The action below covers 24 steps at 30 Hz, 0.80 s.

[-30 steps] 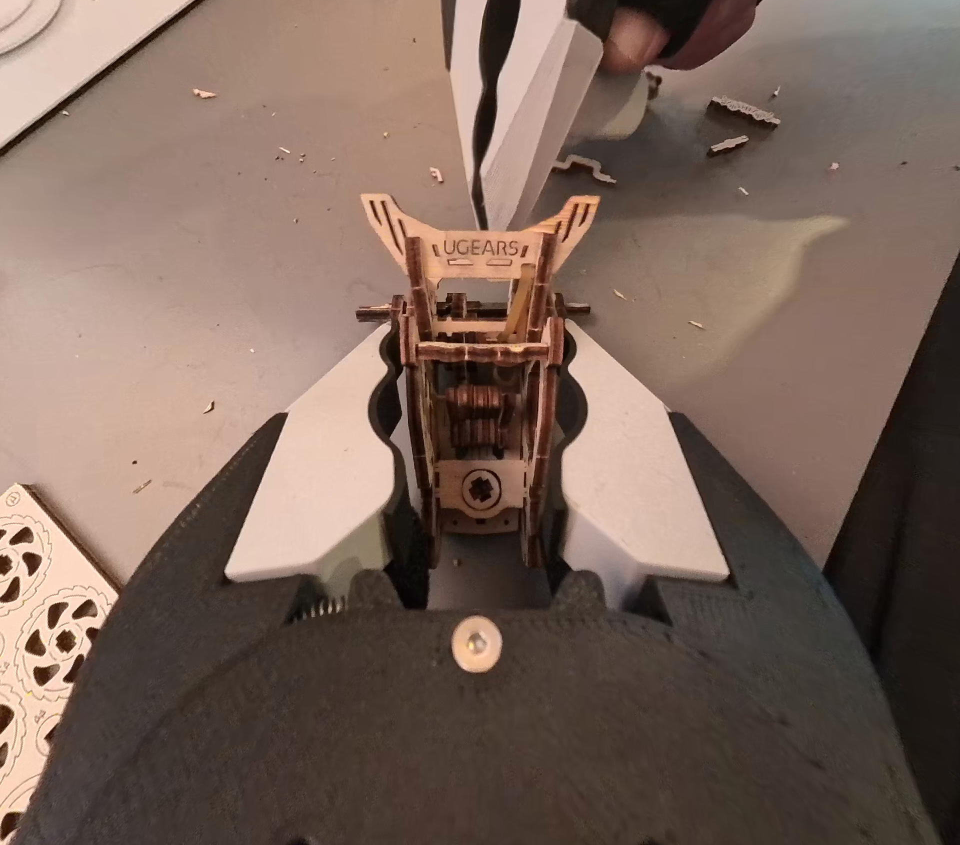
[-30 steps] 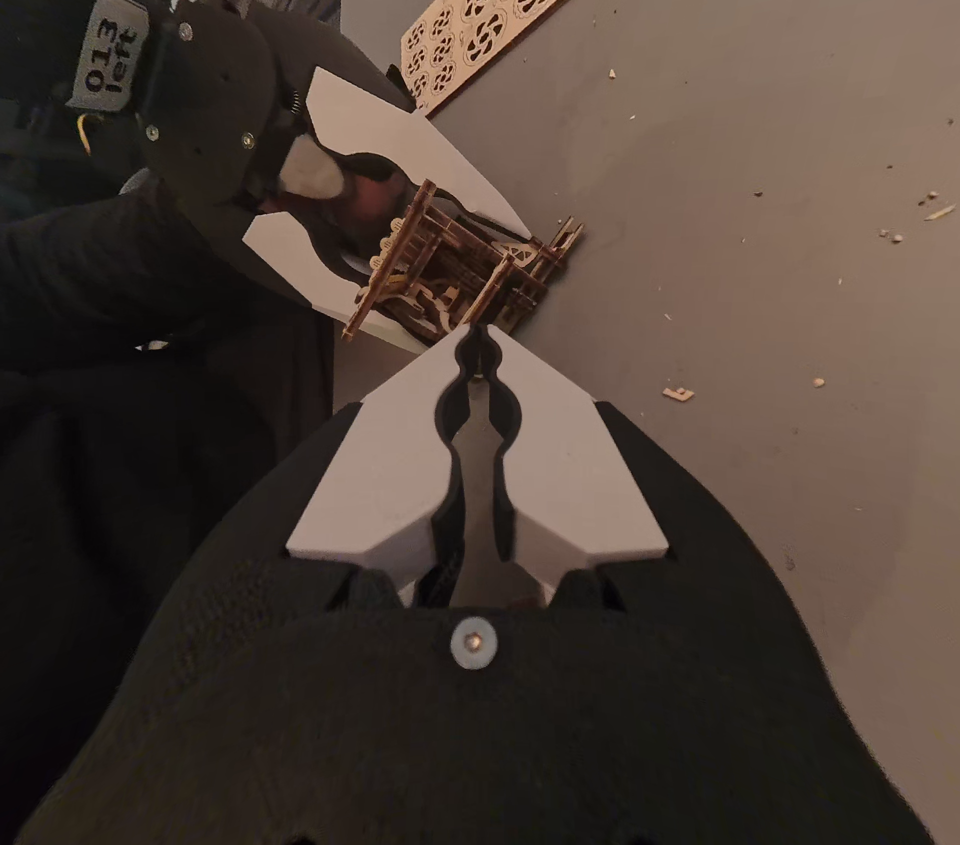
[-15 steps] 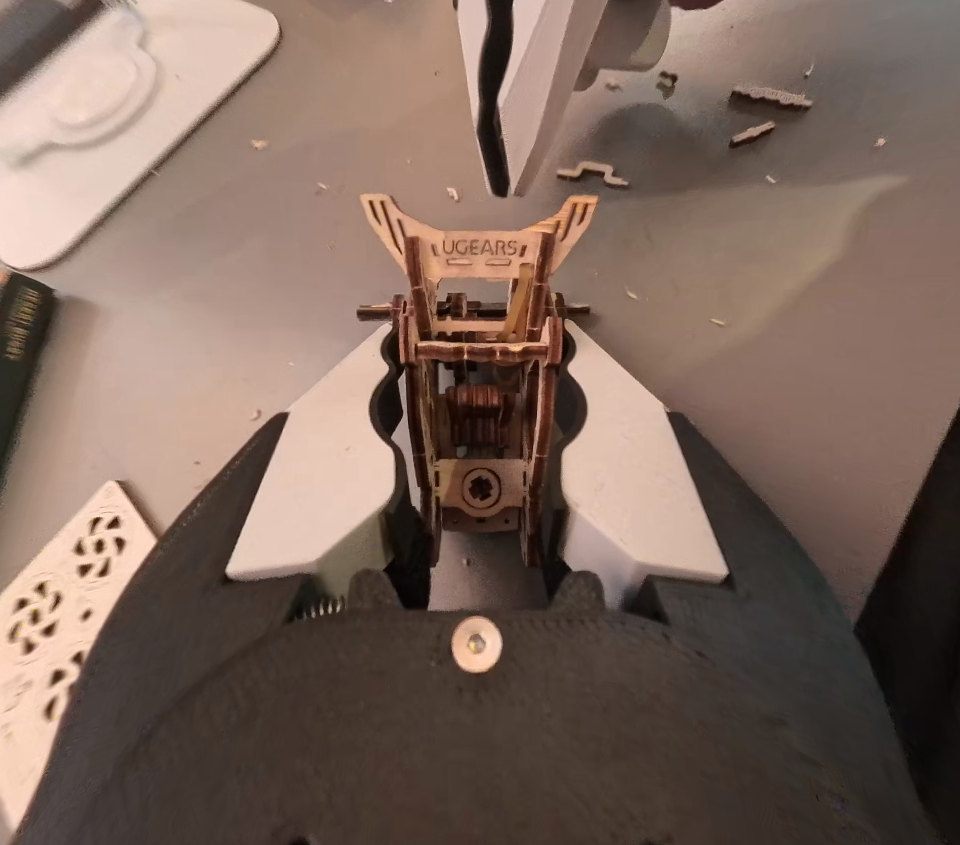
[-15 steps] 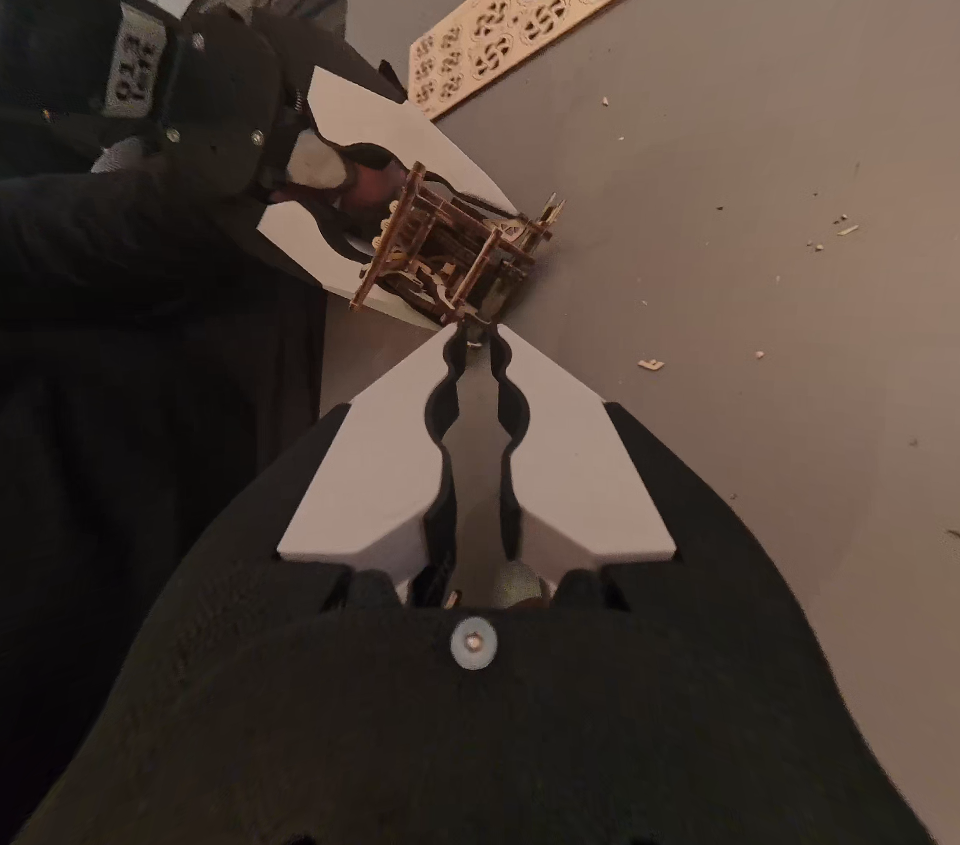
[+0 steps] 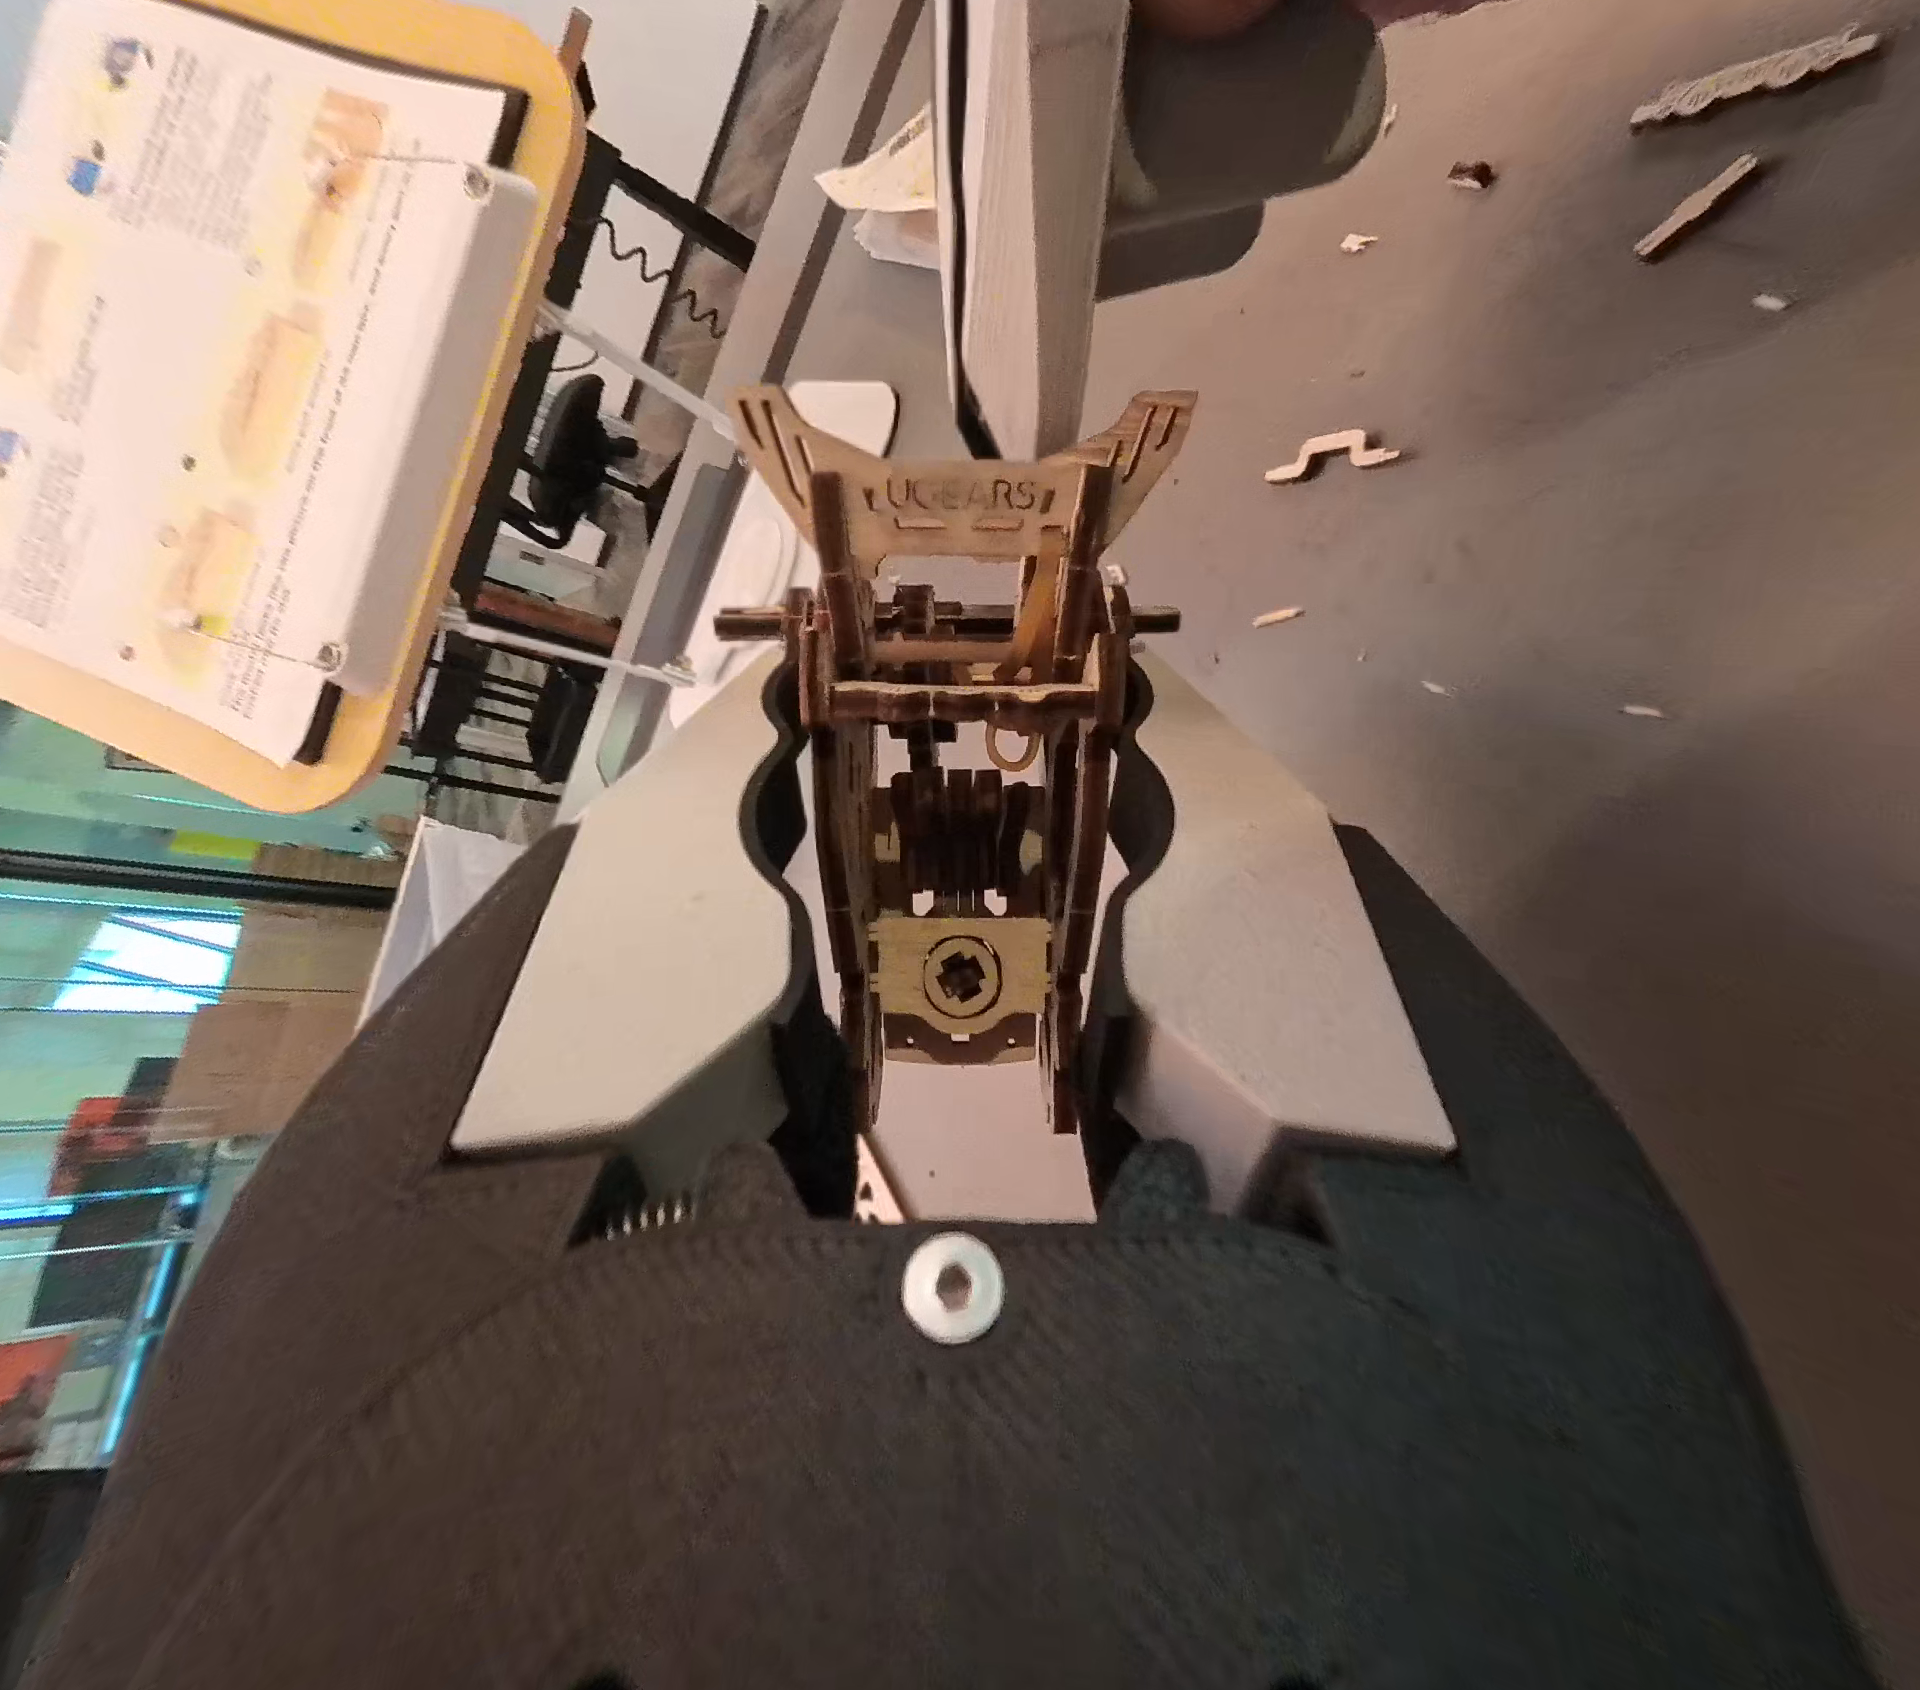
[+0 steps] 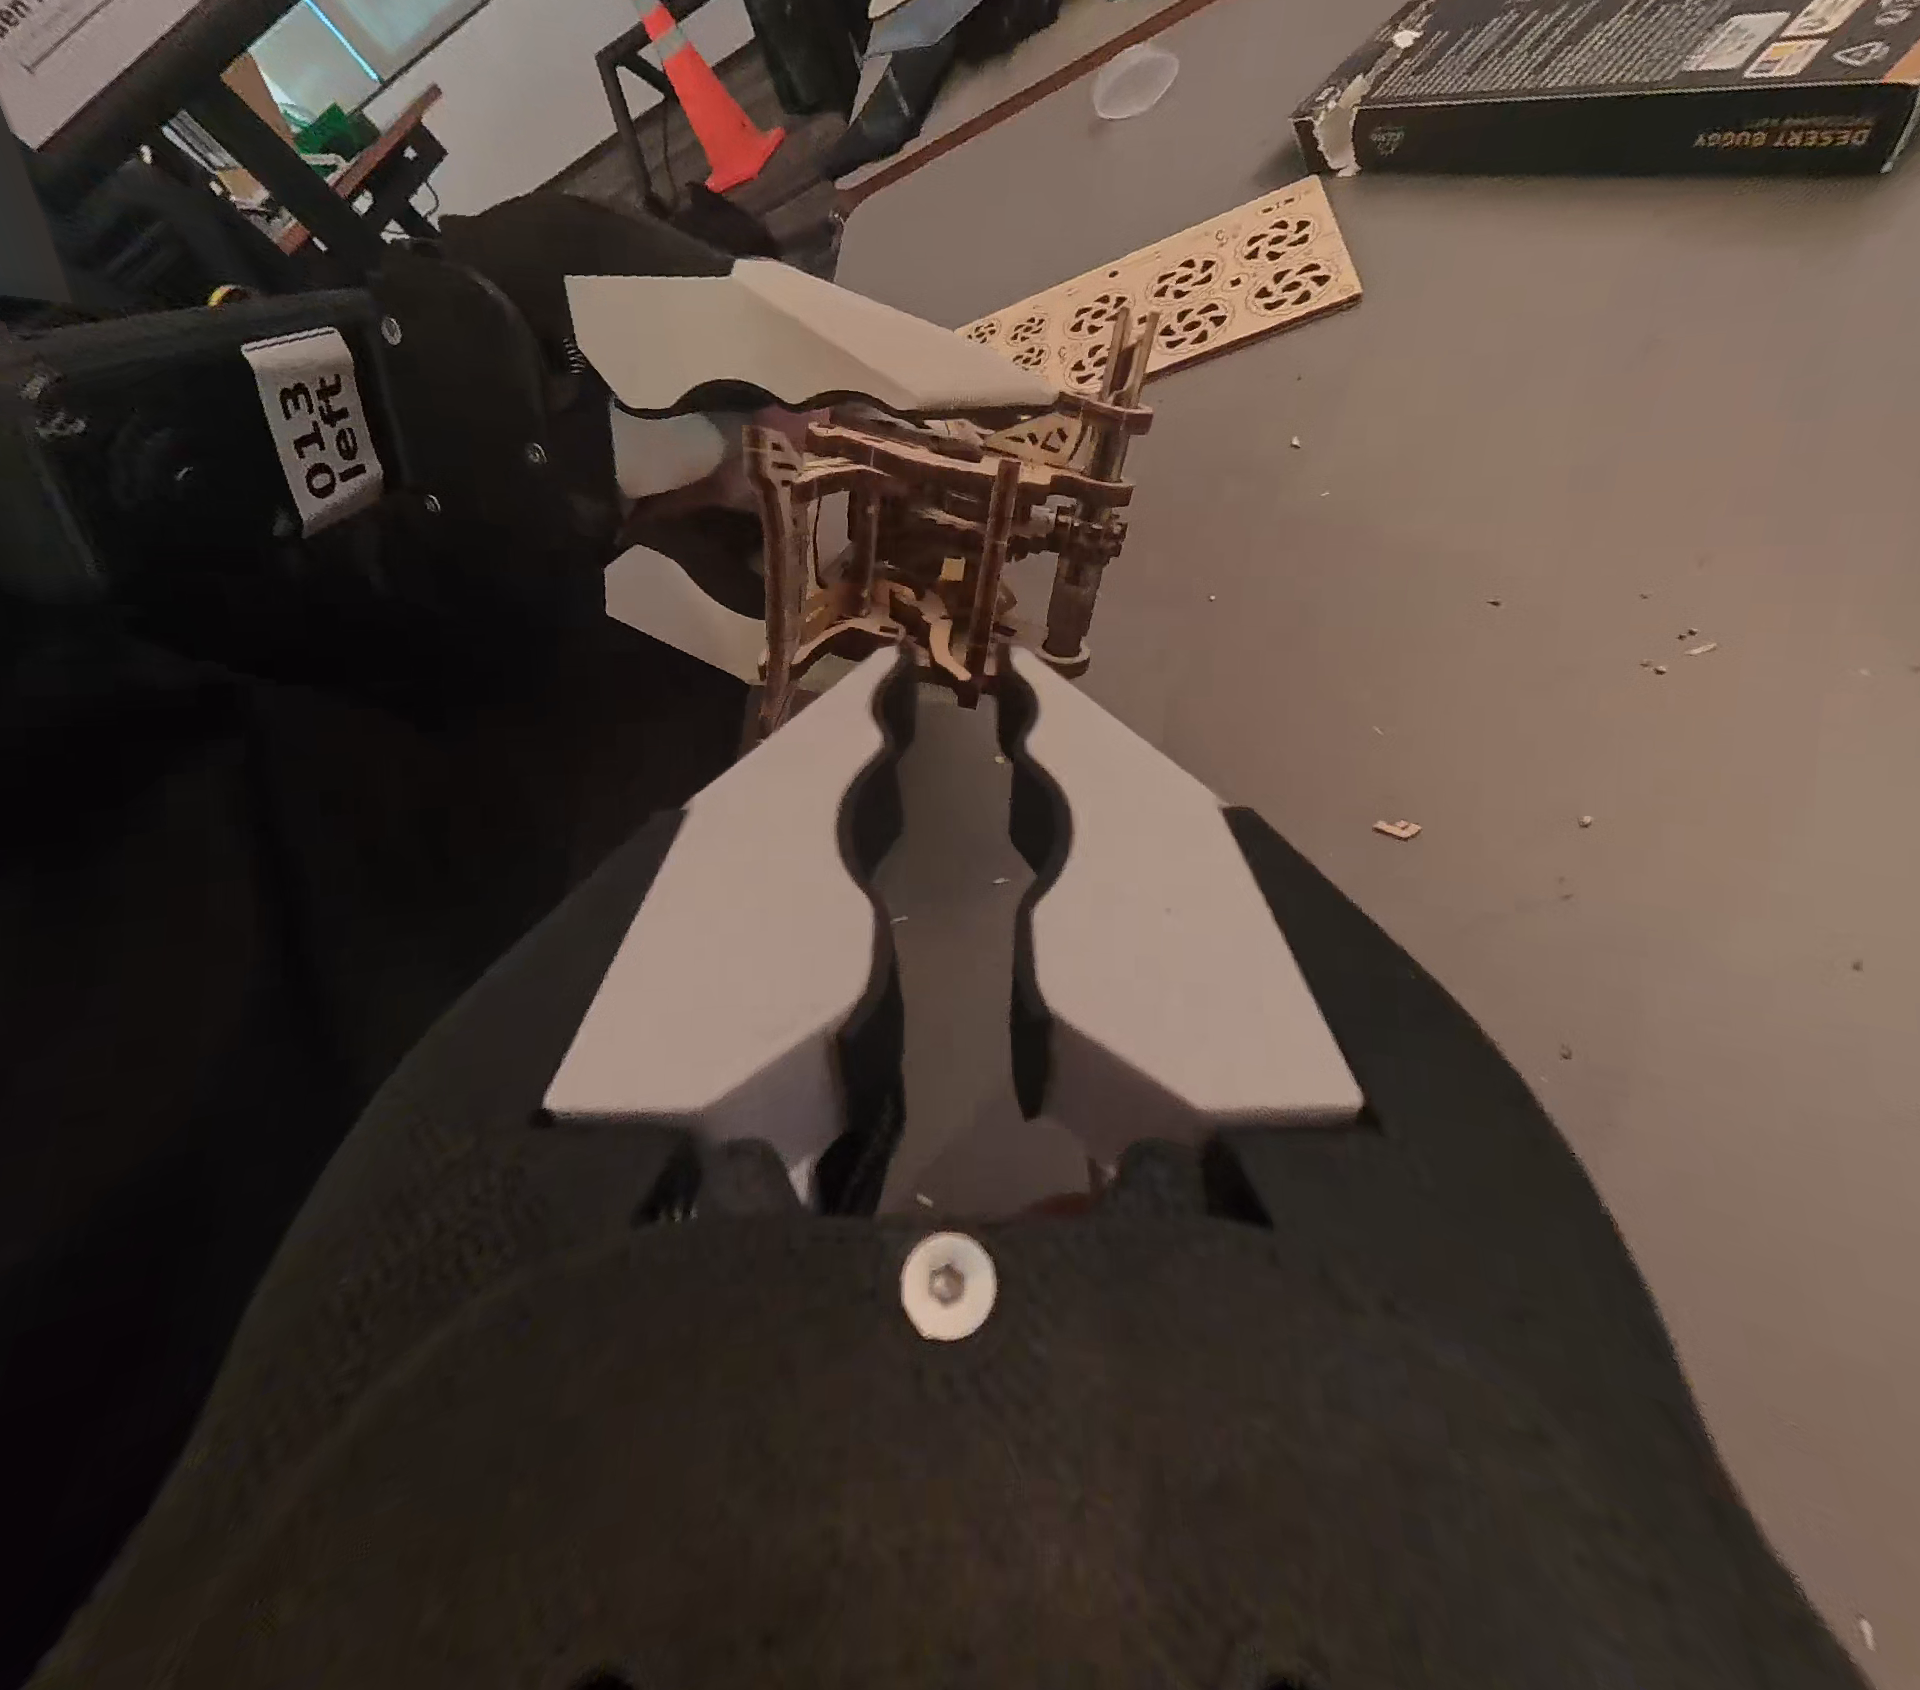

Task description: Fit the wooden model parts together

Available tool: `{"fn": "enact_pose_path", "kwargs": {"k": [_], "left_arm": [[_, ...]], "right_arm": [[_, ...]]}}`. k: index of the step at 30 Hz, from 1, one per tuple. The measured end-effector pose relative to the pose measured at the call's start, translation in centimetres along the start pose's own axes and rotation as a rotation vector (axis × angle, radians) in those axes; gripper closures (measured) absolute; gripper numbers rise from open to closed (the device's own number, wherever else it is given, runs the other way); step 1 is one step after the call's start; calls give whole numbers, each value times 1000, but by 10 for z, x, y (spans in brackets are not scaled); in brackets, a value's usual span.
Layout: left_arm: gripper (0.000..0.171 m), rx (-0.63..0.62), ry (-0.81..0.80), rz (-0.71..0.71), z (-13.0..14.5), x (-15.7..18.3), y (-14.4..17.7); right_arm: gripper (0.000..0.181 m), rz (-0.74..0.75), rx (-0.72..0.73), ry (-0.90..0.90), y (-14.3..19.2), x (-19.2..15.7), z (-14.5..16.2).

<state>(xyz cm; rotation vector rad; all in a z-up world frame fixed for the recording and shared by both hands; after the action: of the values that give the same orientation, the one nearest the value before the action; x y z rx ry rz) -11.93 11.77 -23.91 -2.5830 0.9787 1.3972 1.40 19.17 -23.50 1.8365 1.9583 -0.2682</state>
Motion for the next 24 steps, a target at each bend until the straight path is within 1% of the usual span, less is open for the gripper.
{"fn": "enact_pose_path", "kwargs": {"k": [1, 3, 8, 10, 11, 12, 16, 18, 21, 23, 24], "left_arm": [[117, 5, -13, -3, -2, 0, 0], [117, 3, -27, -7, -5, 0, -1], [117, 11, -31, -19, -10, -3, 0], [117, 28, -17, -18, -10, -4, 0], [117, 18, -23, -20, -10, -6, 0], [117, 18, -27, -18, -10, -7, 0], [117, 35, -42, -8, -18, -8, -1], [117, 37, -47, 2, -22, -6, -3], [118, 16, -23, 27, -20, -1, -4], [117, -2, 11, 58, -16, 6, -4], [118, -4, 56, 77, -13, 10, -4]], "right_arm": [[172, 2, 2, 12, 0, -1, 1], [173, 2, 8, 20, 1, -2, 1], [174, -12, 38, -33, 4, -3, -2], [170, -20, 51, -31, 7, -4, -5], [162, -19, 72, -35, 10, -3, -9], [162, -23, 89, -37, 12, -3, -12], [178, -5, 114, -11, 15, -5, -23], [179, 7, 104, 2, 14, -6, -24], [180, 10, 68, -22, 12, -3, -19], [180, 12, 14, -51, 7, 0, -12], [180, 14, -12, -70, 4, 1, -9]]}}
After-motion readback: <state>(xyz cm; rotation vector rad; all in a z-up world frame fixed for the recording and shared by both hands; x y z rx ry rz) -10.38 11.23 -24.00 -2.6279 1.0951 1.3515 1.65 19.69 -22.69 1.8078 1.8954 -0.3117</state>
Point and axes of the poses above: each gripper's, where its closed fingertips meet, y back along the fingers, z out of its underside, x = y × z across the jaws, the point moved 9 cm from there along y, back along the fingers, and after that the axes turned 12 degrees about x, right-handed, at the moved point
